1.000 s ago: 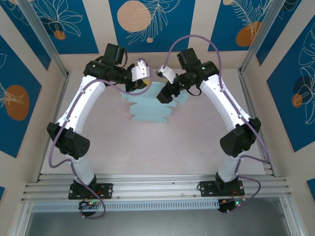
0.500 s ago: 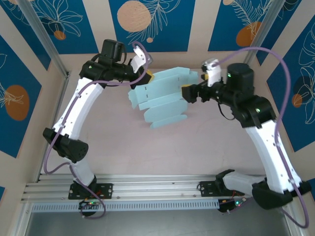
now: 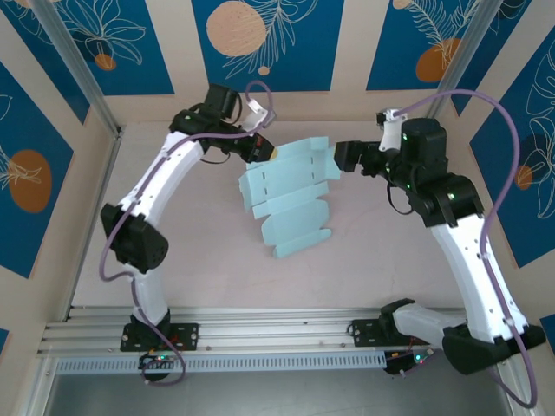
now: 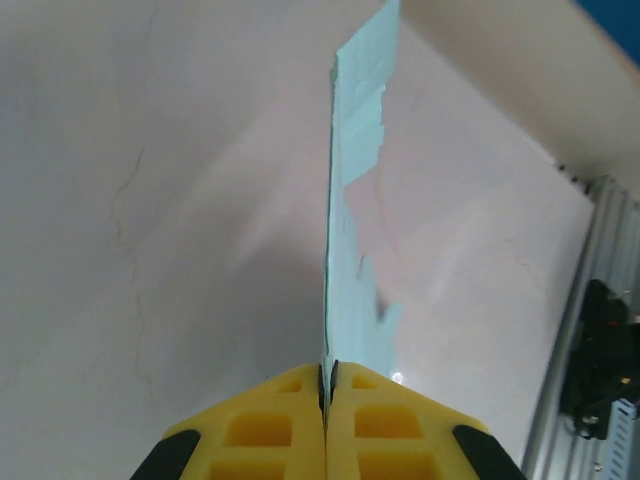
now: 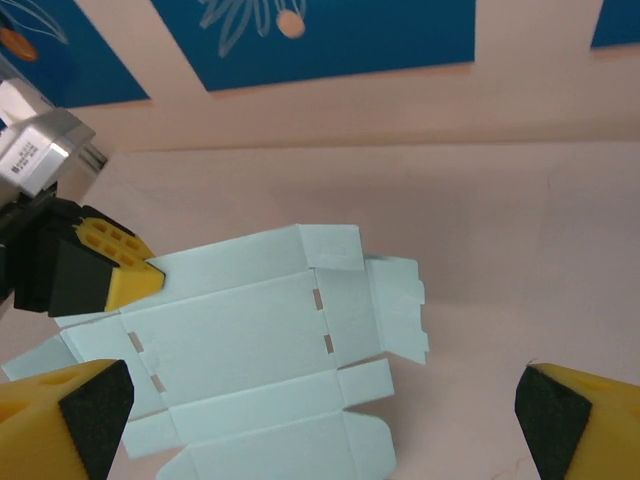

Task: Fold the paper box

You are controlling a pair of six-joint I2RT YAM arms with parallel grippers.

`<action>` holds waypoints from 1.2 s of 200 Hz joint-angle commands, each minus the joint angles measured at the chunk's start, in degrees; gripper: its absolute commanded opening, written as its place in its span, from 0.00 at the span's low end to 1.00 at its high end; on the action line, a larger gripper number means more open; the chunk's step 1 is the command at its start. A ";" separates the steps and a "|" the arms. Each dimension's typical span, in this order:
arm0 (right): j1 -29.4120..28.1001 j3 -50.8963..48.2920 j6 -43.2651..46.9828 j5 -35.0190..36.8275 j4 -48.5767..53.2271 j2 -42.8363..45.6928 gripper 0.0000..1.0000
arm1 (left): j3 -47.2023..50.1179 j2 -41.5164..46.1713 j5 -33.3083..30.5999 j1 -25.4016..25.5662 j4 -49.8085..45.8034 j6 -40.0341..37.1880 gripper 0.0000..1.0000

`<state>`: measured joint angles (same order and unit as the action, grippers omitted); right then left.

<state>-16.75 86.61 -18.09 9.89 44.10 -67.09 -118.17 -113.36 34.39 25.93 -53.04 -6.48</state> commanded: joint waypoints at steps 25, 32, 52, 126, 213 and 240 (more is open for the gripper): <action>3.58 -2.59 -4.83 -7.83 -3.76 -7.75 1.00 | 1.70 -5.73 -5.20 -0.71 6.46 -4.84 0.00; 4.24 -3.15 -5.37 -9.25 -4.56 -8.96 1.00 | 3.26 -5.71 -6.26 -0.58 8.72 -6.41 0.00; 6.26 -4.44 -6.73 -14.00 -6.19 -12.37 1.00 | 10.90 -3.05 -11.76 0.09 17.37 -11.62 0.00; 8.04 -10.18 -8.28 -18.18 -10.47 -17.84 1.00 | 55.97 15.77 -30.89 5.69 72.23 -30.36 0.00; 2.68 -10.06 -10.26 -22.36 -15.54 -24.31 0.97 | 71.93 11.63 -48.96 17.04 102.45 -44.91 0.00; 1.73 -3.27 -7.93 -21.63 -13.57 -30.86 0.95 | 72.03 10.69 -49.65 17.41 104.31 -46.16 0.00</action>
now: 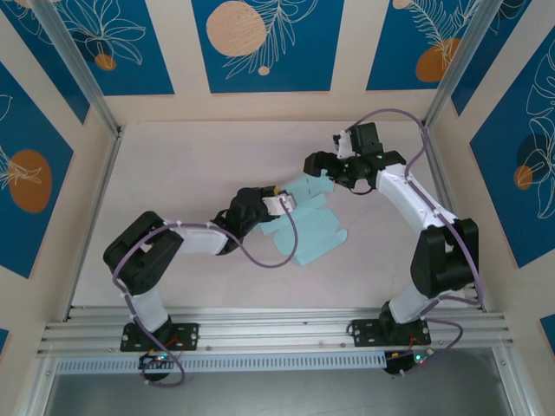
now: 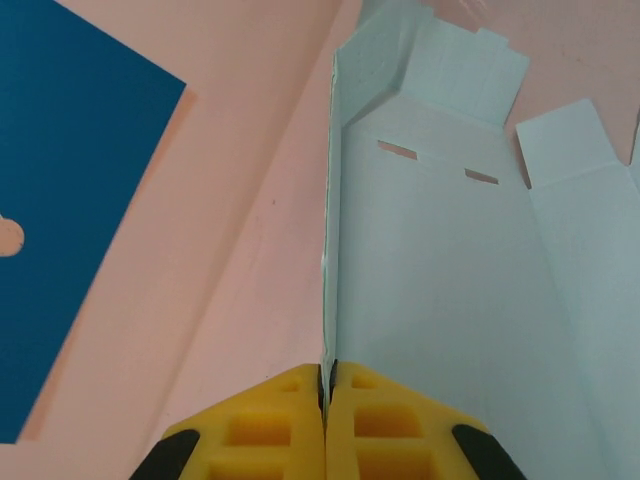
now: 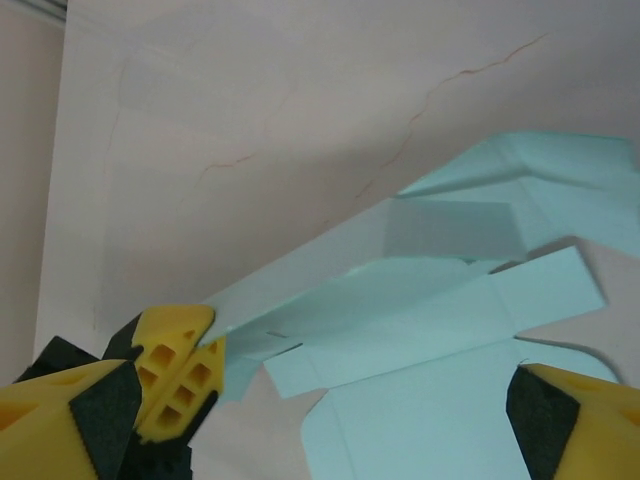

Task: Fold the paper box

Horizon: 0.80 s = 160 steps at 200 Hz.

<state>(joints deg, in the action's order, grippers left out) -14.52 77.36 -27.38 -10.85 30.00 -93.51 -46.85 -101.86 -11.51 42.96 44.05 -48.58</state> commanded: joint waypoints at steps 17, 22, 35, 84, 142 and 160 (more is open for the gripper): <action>-0.55 10.95 2.45 0.47 3.32 -8.68 0.94 | 0.71 -0.70 -3.19 0.45 7.10 -5.36 0.00; -0.63 12.21 2.70 0.56 3.92 -9.71 0.93 | 0.66 -0.70 -3.17 0.37 7.02 -5.85 0.00; -0.89 14.60 3.15 0.94 5.14 -11.79 0.93 | 0.45 -0.82 -3.02 0.44 6.75 -6.80 0.00; -1.84 17.30 1.01 -0.46 7.70 -15.89 0.89 | -0.32 -1.56 -4.17 0.50 6.40 -9.76 0.00; -3.27 13.11 -2.30 -5.07 3.32 -15.82 0.72 | -1.98 -3.83 -5.32 0.51 6.26 -13.21 0.00; -3.75 12.75 -3.14 -4.70 2.95 -15.80 0.70 | -2.69 -5.22 -6.51 0.50 8.06 -13.91 0.00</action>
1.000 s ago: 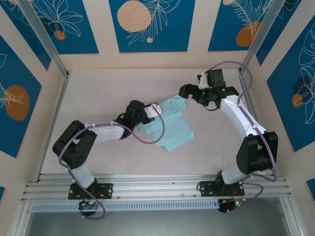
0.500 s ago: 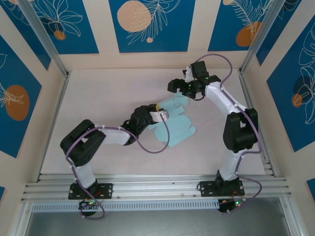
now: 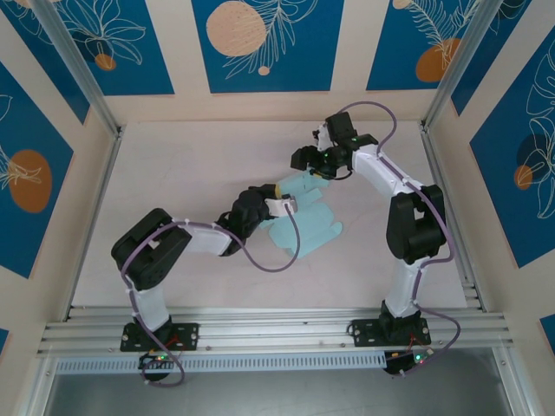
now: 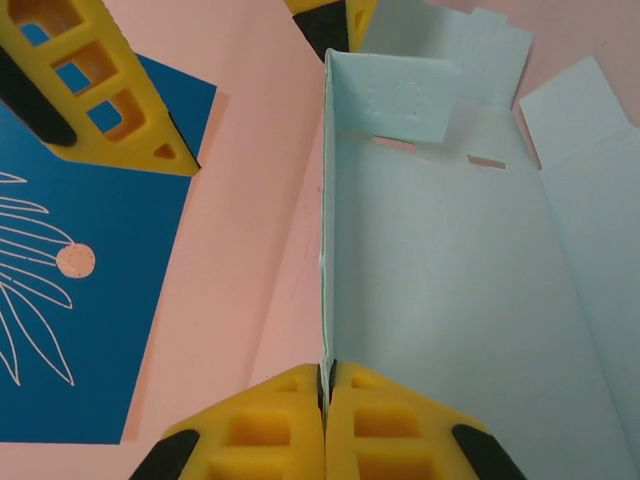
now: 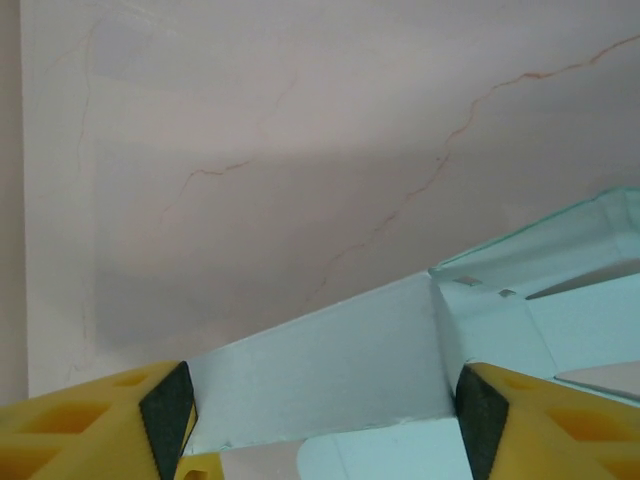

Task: Fold the paper box

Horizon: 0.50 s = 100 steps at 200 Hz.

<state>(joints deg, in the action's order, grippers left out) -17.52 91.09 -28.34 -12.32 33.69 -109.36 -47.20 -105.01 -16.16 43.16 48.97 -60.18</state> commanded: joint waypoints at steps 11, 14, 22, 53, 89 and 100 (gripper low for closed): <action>-0.80 -1.33 -2.49 -2.26 -0.99 -0.01 0.71 | -2.54 -2.38 -2.09 0.32 3.71 -2.61 0.00; -0.83 -1.54 -2.51 -2.07 -1.06 -0.05 0.71 | -2.55 -2.39 -1.96 0.35 3.68 -2.76 0.00; -0.79 -1.81 -2.60 -1.93 -1.39 -0.06 0.71 | -2.63 -2.39 -1.69 0.28 3.50 -2.83 0.00; -0.67 -2.21 -3.85 -3.11 -2.80 -1.75 0.70 | -2.90 -2.65 -0.86 0.27 3.67 -2.81 0.00; -0.61 -1.82 -2.60 -3.06 -2.56 -0.83 0.71 | -2.81 -2.84 -1.25 0.19 3.43 -3.53 0.00; -0.68 -1.69 -1.79 -2.79 -1.53 0.43 0.71 | -2.71 -3.02 -1.12 0.22 3.11 -3.76 0.00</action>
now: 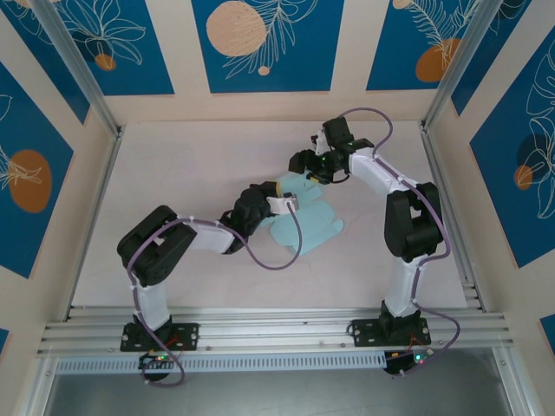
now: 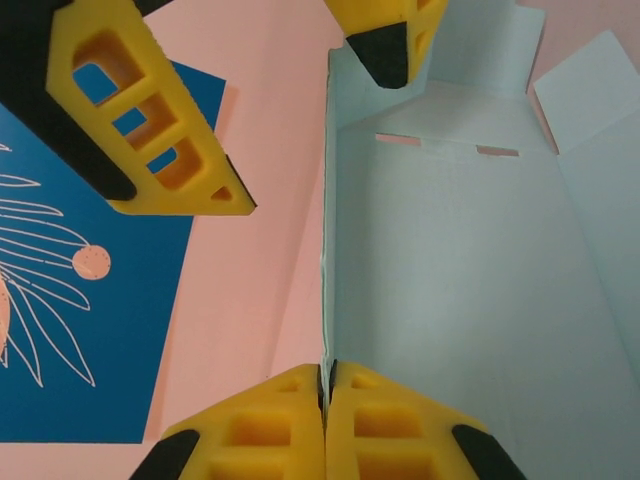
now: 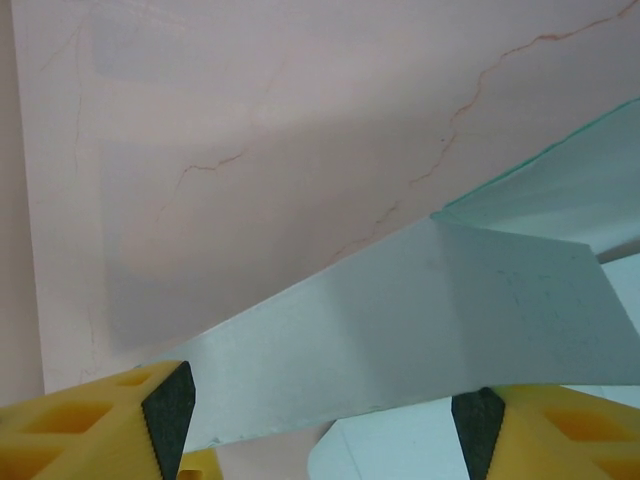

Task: Fold the paper box

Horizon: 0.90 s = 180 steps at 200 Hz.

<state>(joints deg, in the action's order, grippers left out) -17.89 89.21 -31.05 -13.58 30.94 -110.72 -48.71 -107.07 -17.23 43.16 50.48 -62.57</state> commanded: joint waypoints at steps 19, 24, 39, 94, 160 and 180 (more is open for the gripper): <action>0.24 -1.17 1.45 -1.01 1.58 5.20 0.71 | -1.30 -1.19 -0.06 0.21 1.68 -1.77 0.00; 0.61 -1.76 1.43 -0.94 1.32 6.14 0.71 | -1.30 -1.27 -0.08 0.17 1.73 -1.79 0.00; 1.82 -3.42 1.34 -0.92 0.42 8.53 0.71 | -1.26 -1.21 0.04 0.17 1.65 -1.92 0.00; 3.52 3.06 4.22 -3.47 2.38 2.42 0.81 | -0.77 -1.16 0.18 0.20 1.70 -3.22 0.00; 1.03 9.90 5.01 1.89 8.41 -5.85 0.80 | -1.39 -1.65 -0.17 0.20 1.66 -2.52 0.00; 0.00 9.62 5.22 1.50 8.49 -6.20 0.74 | -1.56 -2.04 -0.10 0.17 1.68 -2.47 0.00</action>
<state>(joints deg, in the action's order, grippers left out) -16.75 97.08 -26.98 -12.62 36.45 -116.75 -48.71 -107.87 -17.23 43.16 51.00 -64.71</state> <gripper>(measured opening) 0.777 0.053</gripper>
